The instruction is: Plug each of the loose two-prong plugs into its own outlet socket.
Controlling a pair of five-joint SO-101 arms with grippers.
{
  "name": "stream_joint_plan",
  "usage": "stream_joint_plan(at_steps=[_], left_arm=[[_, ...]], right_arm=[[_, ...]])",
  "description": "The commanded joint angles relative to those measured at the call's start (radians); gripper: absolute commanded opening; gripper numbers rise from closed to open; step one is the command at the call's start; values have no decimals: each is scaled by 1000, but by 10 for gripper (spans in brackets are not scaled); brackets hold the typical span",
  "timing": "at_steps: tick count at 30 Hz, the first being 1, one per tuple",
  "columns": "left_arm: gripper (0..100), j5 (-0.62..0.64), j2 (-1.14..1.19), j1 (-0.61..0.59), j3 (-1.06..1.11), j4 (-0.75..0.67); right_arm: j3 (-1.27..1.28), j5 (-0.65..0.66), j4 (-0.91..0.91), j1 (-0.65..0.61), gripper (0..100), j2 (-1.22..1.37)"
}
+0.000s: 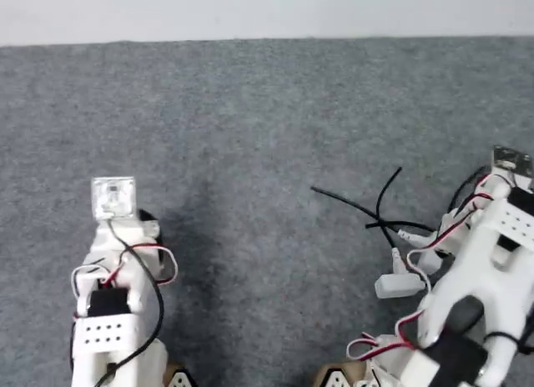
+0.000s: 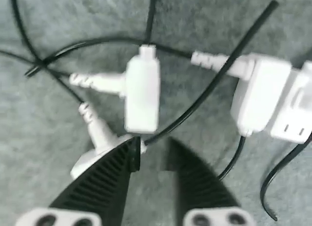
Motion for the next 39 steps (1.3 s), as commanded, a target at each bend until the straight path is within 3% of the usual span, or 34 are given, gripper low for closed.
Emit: stream_joint_plan(at_steps=[1, 5, 8, 11, 16, 19, 26, 36, 39], left_arm=[[15, -11, -87, -46, 21, 25], [15, -20, -236, -51, 104, 49], [15, -95, -382, -51, 174, 112], [15, -123, -519, -66, 185, 270], [15, -124, -672, -80, 177, 497], [15, -124, -647, -80, 177, 528], [15, -127, -649, -77, 177, 651], [15, -126, -647, -81, 177, 643], [15, -126, -647, -81, 177, 643]], right_arm=[[78, -17, 8, -62, 8, -127], [347, -15, -160, -147, 8, -311], [532, -14, -291, -200, 8, -456], [667, -14, -328, -269, 9, -578], [853, -20, -332, -407, 9, -730], [947, -15, -332, -483, 9, -809], [1096, -21, -289, -504, 9, -1067], [1201, -17, -102, -501, 9, -1549], [1200, -18, -68, -501, 9, -1558]])
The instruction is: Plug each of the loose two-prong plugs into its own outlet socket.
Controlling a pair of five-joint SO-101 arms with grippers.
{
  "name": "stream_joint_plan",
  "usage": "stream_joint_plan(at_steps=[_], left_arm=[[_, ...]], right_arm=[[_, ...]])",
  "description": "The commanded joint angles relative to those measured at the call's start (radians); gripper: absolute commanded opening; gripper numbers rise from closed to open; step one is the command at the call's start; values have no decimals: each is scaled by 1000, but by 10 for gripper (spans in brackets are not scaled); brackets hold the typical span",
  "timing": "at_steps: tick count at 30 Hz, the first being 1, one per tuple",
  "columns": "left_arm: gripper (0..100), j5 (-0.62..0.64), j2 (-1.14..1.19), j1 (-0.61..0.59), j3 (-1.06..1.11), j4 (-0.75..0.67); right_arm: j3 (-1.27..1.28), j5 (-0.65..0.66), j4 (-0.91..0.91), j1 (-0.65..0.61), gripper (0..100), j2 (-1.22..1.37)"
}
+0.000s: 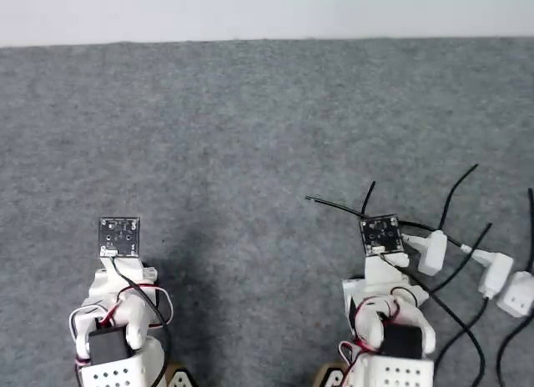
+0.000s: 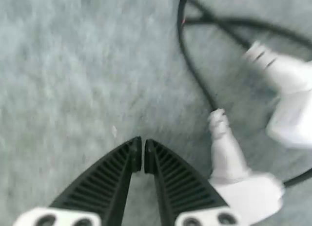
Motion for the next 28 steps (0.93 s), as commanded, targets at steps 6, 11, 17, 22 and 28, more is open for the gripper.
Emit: stream_joint_plan(at_steps=[6, 11, 17, 22, 28], left_arm=[[15, -11, -12, -8, -19, 5], [15, -11, -12, -8, -19, 5], [15, -11, -12, -8, -19, 5], [15, -11, -12, -8, -19, 5], [15, -11, -12, -8, -19, 5]], right_arm=[[15, -6, 7, -5, 9, 7], [15, -6, 7, -4, 9, 4], [15, -6, 7, -4, 9, 4], [15, -6, 7, -4, 9, 4], [15, -6, 7, -4, 9, 4]])
